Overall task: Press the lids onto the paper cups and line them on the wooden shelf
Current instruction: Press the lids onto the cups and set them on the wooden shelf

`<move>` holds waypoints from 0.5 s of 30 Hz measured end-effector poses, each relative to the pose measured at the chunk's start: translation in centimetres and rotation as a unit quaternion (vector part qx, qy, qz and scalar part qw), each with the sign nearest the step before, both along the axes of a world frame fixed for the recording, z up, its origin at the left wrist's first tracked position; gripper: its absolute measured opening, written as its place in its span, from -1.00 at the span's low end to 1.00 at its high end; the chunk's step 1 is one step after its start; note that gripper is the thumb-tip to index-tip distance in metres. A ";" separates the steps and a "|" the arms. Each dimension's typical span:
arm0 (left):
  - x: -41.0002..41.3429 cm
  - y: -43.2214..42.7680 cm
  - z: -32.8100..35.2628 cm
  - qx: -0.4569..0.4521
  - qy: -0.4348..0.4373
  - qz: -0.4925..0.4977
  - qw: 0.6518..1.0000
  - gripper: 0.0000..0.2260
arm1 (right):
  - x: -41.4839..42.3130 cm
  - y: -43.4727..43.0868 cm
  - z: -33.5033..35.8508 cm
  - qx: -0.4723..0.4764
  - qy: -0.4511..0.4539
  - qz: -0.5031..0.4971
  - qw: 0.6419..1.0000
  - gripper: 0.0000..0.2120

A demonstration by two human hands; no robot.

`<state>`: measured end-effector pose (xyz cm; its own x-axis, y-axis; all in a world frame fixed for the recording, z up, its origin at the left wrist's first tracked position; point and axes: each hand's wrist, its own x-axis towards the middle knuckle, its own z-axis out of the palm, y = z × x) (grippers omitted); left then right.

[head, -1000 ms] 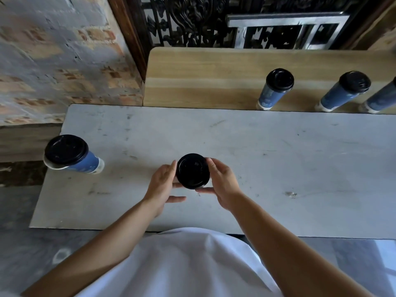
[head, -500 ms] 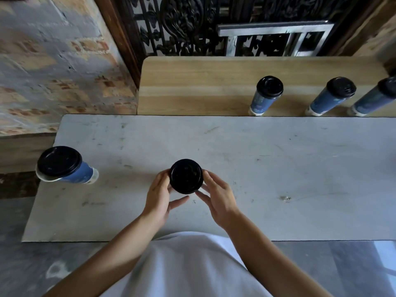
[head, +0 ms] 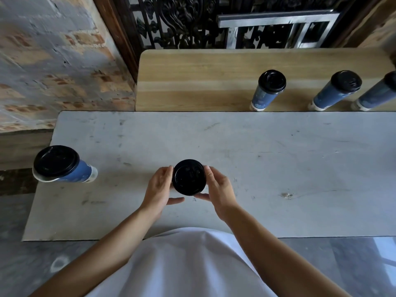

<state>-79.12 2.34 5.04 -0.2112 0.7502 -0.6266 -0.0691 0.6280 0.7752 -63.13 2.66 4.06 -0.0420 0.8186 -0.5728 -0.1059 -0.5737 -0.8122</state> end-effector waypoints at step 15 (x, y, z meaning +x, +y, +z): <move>1.9 -0.8 0.3 0.005 -0.039 0.091 0.995 -0.73 | 0.2 -1.3 0.4 -0.054 0.123 -0.057 0.989 -0.68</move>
